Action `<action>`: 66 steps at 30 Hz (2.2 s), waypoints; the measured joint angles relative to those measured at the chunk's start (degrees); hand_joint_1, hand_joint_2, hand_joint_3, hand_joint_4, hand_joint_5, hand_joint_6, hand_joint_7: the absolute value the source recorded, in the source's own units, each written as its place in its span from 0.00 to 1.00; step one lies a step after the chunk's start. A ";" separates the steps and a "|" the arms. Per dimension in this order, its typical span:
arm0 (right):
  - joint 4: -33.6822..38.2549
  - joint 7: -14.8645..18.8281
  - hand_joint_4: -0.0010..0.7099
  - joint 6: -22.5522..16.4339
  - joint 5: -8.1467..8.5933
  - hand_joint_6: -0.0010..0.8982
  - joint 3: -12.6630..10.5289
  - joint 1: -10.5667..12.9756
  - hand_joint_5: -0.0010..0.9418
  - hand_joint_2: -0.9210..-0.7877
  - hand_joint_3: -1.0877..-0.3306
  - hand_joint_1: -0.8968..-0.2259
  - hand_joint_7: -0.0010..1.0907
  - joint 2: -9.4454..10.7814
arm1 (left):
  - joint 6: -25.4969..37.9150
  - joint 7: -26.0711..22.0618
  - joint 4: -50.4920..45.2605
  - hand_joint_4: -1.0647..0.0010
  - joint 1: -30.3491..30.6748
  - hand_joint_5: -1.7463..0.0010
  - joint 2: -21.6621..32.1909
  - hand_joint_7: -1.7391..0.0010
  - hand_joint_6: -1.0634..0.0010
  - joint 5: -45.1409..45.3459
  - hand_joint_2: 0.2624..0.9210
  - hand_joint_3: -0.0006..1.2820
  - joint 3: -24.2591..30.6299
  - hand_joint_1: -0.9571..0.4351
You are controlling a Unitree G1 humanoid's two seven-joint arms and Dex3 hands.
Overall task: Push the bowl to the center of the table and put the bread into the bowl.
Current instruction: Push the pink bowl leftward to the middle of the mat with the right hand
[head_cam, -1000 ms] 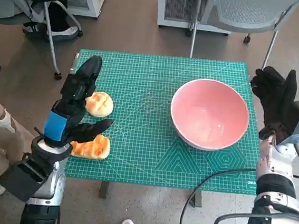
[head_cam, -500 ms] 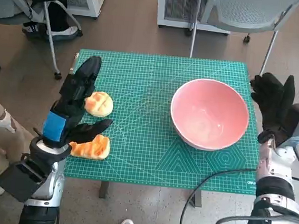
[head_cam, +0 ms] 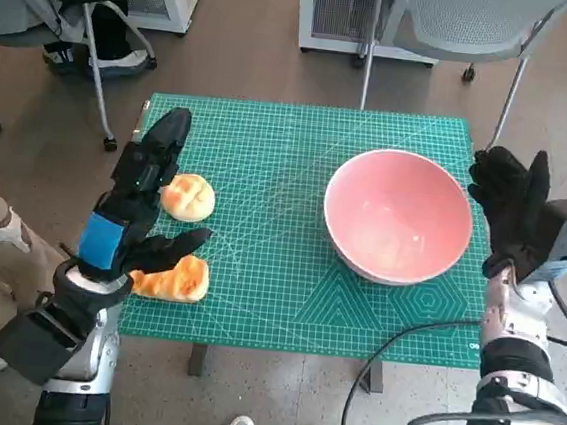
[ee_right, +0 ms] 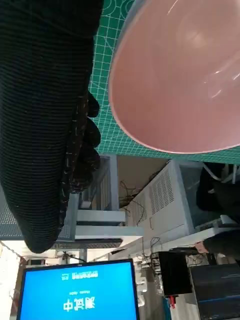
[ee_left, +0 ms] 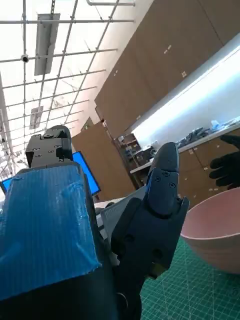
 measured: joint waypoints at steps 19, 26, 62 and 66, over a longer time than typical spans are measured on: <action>0.00 0.11 0.24 0.38 0.26 0.26 -0.64 -0.01 0.01 0.00 0.32 0.58 0.11 3.03 | 0.55 0.00 -0.89 0.98 0.28 1.00 0.85 0.82 1.00 0.00 1.00 0.19 0.35 0.25; 0.00 0.52 0.25 0.40 0.26 0.28 -0.64 -0.06 0.01 0.00 0.36 0.56 0.10 3.86 | 0.68 0.01 -1.27 0.98 0.41 1.00 0.98 0.81 1.00 0.00 1.00 0.19 0.48 0.26; 0.01 3.11 0.29 0.40 0.24 0.31 -0.27 -1.63 0.01 0.00 0.38 0.50 0.07 8.32 | 1.60 1.19 -3.07 0.98 1.69 1.00 0.98 0.81 1.00 0.10 1.00 0.20 0.99 0.27; 0.01 3.00 0.29 0.40 0.13 0.31 0.04 -2.10 0.01 0.00 0.38 0.50 0.07 9.20 | 1.93 1.45 -3.67 0.98 1.77 1.00 0.96 0.81 1.00 0.18 1.00 0.20 1.03 0.27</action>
